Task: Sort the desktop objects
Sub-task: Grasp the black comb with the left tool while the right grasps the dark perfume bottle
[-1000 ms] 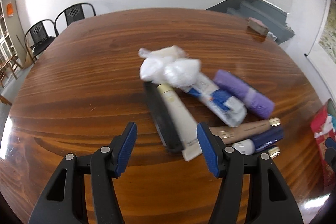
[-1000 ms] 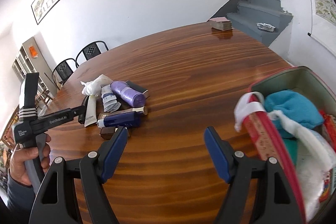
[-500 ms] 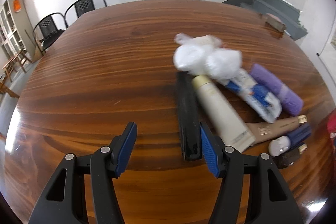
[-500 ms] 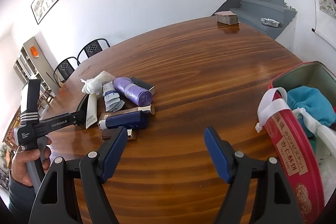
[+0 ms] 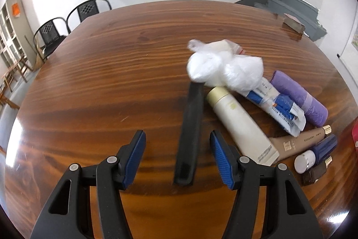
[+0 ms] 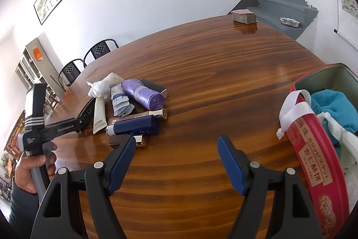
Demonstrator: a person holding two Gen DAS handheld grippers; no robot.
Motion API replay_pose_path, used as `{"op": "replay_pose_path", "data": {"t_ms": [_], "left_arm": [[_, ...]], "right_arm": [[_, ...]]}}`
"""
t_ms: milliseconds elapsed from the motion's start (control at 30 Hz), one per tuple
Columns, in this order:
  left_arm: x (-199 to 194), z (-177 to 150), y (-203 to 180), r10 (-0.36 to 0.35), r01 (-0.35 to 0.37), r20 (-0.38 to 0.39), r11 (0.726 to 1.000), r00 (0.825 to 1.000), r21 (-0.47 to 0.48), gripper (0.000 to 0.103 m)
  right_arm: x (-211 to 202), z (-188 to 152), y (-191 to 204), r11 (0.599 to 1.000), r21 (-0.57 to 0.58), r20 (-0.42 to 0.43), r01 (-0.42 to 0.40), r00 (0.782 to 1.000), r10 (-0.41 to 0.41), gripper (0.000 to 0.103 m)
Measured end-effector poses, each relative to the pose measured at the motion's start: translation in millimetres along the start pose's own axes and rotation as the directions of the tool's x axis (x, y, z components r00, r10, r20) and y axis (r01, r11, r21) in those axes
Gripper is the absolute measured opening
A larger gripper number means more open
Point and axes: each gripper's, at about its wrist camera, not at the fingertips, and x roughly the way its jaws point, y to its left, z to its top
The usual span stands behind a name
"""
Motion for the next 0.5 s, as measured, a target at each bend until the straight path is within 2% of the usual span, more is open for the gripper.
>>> {"op": "replay_pose_path", "data": {"t_ms": [133,167,200,233,267,300,500], "left_arm": [[6,7,-7,0.002,-0.002,0.015,1.0,1.0,0.027,0.063],[7,7,-6,0.008,-0.009,0.017,1.0,1.0,0.024,0.059],[8,8,-5,0.016,-0.016,0.017,1.0,1.0,0.019,0.051],[8,7,-3,0.006,-0.006,0.015,1.0,1.0,0.011,0.035],[9,8,-1,-0.007,0.007,0.01,1.0,1.0,0.002,0.026],[8,9,2,-0.011,0.011,0.0,1.0,1.0,-0.011,0.022],[-14,14,6,-0.01,0.011,0.058,1.0,0.998,-0.02,0.019]], "right_arm": [[2,0,1,1.0,-0.003,-0.006,0.004,1.0,-0.004,0.079],[2,0,1,1.0,-0.004,-0.008,0.005,1.0,-0.005,0.079],[3,0,2,1.0,-0.004,-0.012,0.004,1.0,-0.004,0.079],[5,0,3,1.0,-0.006,-0.019,0.001,1.0,-0.001,0.079],[7,0,4,1.0,-0.009,-0.024,0.0,1.0,0.0,0.079],[9,0,5,1.0,-0.013,-0.029,-0.001,1.0,0.001,0.079],[23,4,25,0.997,-0.071,-0.066,-0.008,0.998,0.004,0.079]]}}
